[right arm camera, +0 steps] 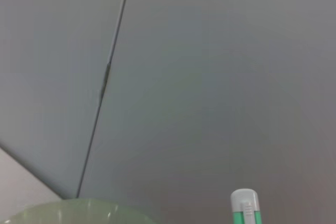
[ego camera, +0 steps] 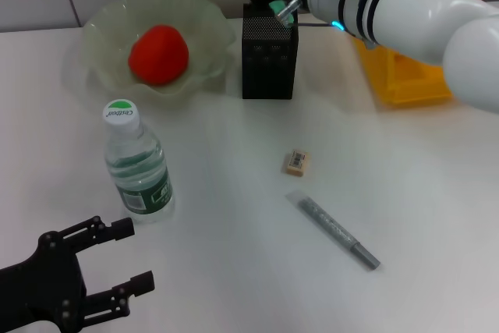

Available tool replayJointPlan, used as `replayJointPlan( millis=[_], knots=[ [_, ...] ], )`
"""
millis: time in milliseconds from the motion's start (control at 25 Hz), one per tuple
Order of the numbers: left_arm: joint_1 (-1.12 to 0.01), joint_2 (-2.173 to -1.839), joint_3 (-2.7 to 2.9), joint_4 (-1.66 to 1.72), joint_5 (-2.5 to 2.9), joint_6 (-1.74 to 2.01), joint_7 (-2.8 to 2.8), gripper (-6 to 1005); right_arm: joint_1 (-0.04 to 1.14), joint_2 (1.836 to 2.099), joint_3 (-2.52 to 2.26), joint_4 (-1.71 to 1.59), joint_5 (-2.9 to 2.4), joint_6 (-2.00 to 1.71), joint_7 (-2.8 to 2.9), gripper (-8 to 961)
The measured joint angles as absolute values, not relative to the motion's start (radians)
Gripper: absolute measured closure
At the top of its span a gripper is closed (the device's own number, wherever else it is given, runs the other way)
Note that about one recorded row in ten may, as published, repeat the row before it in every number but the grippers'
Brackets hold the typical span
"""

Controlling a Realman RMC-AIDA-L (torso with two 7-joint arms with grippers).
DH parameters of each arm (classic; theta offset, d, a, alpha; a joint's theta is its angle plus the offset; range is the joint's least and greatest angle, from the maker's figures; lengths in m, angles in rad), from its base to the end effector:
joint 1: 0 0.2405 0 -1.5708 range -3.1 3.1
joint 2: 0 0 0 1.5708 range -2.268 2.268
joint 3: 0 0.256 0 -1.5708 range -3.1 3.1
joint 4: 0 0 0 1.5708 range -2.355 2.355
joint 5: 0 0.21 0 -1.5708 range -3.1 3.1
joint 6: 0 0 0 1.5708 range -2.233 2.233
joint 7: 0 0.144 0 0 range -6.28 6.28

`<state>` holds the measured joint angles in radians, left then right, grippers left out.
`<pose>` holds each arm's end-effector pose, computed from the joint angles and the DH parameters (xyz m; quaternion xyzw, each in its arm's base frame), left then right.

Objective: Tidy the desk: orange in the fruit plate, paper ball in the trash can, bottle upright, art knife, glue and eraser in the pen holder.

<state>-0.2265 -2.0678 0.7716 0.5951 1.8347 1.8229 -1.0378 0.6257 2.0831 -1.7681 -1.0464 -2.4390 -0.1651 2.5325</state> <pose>-0.3068 0.2180 0.0000 -0.9252 -0.1580 -0.3271 0.1098 0.1194 0.4403 -0.0426 -0.8631 0.1254 0.1374 0.4696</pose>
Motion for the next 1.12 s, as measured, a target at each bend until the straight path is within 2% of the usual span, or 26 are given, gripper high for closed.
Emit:
replayJointPlan(
  millis=[480, 960, 1120],
  knots=[
    [-0.235, -2.069, 0.772, 0.587, 1.835, 1.816, -1.039, 226, 0.658, 2.083, -1.871, -0.91, -2.414, 0.019, 2.562, 751],
    [-0.245, -2.069, 0.772, 0.576, 1.835, 1.806, -1.04, 226, 0.709, 2.081, -1.879, -0.821, -2.41, -0.004, 2.59, 746],
    [-0.251, -2.068, 0.772, 0.567, 1.836, 1.805, -1.04, 226, 0.708, 2.082, -1.881, -0.83, -2.41, -0.002, 2.592, 607]
  ],
)
